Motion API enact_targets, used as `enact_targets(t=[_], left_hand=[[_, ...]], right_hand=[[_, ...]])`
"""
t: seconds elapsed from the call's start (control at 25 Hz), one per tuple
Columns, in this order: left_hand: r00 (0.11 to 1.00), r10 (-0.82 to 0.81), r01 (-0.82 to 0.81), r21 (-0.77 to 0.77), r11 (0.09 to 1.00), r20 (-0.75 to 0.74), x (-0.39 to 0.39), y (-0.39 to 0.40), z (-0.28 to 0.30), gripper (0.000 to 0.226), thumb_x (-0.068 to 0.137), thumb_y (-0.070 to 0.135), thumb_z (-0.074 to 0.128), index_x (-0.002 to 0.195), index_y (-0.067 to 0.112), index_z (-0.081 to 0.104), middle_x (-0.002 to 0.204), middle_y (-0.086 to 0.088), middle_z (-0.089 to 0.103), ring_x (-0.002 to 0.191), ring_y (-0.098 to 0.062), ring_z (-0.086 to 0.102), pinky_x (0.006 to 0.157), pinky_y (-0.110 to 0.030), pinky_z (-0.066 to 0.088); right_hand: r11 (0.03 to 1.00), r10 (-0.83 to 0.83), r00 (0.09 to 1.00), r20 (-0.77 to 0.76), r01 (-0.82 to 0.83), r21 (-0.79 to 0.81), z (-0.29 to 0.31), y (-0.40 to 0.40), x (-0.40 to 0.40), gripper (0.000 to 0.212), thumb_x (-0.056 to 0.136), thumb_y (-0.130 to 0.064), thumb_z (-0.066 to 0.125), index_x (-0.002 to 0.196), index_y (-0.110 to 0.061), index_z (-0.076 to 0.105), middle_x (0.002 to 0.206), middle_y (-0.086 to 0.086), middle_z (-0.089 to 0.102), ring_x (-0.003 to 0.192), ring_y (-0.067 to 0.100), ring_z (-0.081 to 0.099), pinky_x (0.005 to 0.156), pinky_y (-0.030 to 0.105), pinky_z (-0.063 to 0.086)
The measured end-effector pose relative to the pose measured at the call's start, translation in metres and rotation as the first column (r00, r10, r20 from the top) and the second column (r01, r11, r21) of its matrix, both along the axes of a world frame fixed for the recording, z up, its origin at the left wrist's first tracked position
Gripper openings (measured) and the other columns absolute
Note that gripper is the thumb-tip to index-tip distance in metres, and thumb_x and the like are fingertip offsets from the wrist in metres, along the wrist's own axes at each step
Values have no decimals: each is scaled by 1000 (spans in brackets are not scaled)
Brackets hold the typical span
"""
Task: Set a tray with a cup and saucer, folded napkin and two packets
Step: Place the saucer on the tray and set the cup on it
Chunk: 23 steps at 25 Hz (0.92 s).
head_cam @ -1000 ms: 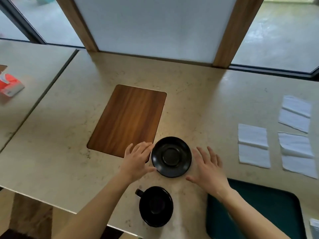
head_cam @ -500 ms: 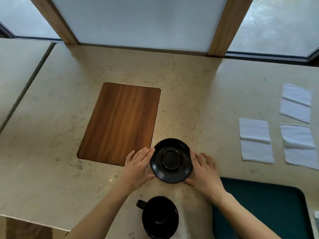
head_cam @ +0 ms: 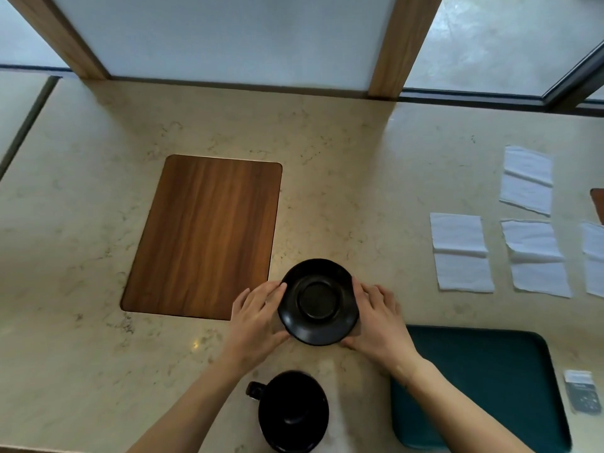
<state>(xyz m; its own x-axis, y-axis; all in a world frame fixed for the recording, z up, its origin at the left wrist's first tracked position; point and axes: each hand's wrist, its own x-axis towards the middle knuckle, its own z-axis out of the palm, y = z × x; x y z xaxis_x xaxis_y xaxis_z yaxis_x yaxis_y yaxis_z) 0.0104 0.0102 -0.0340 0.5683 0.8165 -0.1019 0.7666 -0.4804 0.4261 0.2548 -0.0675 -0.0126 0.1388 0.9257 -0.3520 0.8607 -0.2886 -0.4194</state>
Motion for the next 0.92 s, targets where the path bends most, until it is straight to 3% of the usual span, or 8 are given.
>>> enact_targets(t=[0.28, 0.36, 0.48, 0.64, 0.92], left_hand=[[999, -23, 21, 37, 999, 43, 27, -12, 26, 81, 76, 51, 74, 143, 18, 43, 142, -1, 46, 134, -19, 39, 115, -41, 19], [998, -33, 31, 64, 997, 44, 39, -22, 35, 84, 73, 52, 75, 143, 18, 44, 140, -3, 48, 131, -22, 42, 112, -41, 24], [999, -42, 41, 68, 997, 21, 59, -40, 46, 88, 71, 55, 76, 144, 22, 41, 138, -4, 48, 128, -24, 43, 109, -41, 28], [995, -93, 91, 70, 993, 26, 92, -70, 53, 88, 70, 53, 76, 145, 27, 39, 133, -4, 50, 124, -23, 45, 105, -38, 29], [994, -109, 109, -16, 994, 5, 136, -116, 50, 93, 68, 50, 77, 147, 37, 30, 137, -2, 46, 123, -24, 43, 105, -36, 33]], right_hand=[[987, 2, 999, 49, -10, 158, 28, -19, 22, 112, 56, -77, 50, 149, -24, 19, 135, 2, 46, 123, 26, 28, 108, 43, 27], [976, 0, 999, 37, -9, 218, 39, -31, 32, 108, 58, -75, 51, 147, -21, 24, 132, 5, 50, 119, 26, 31, 104, 44, 30], [957, 23, 998, 60, -39, 288, 51, -53, 51, 103, 57, -64, 58, 144, -19, 27, 124, 7, 56, 108, 21, 32, 96, 35, 30], [967, 23, 995, 102, -48, 248, 57, -88, 85, 113, 49, -53, 73, 146, -24, 21, 130, 5, 52, 111, 20, 31, 97, 32, 25], [987, 13, 985, 174, -40, 155, 46, -141, 132, 121, 51, -63, 70, 150, -23, 13, 137, 1, 45, 120, 24, 27, 104, 40, 31]])
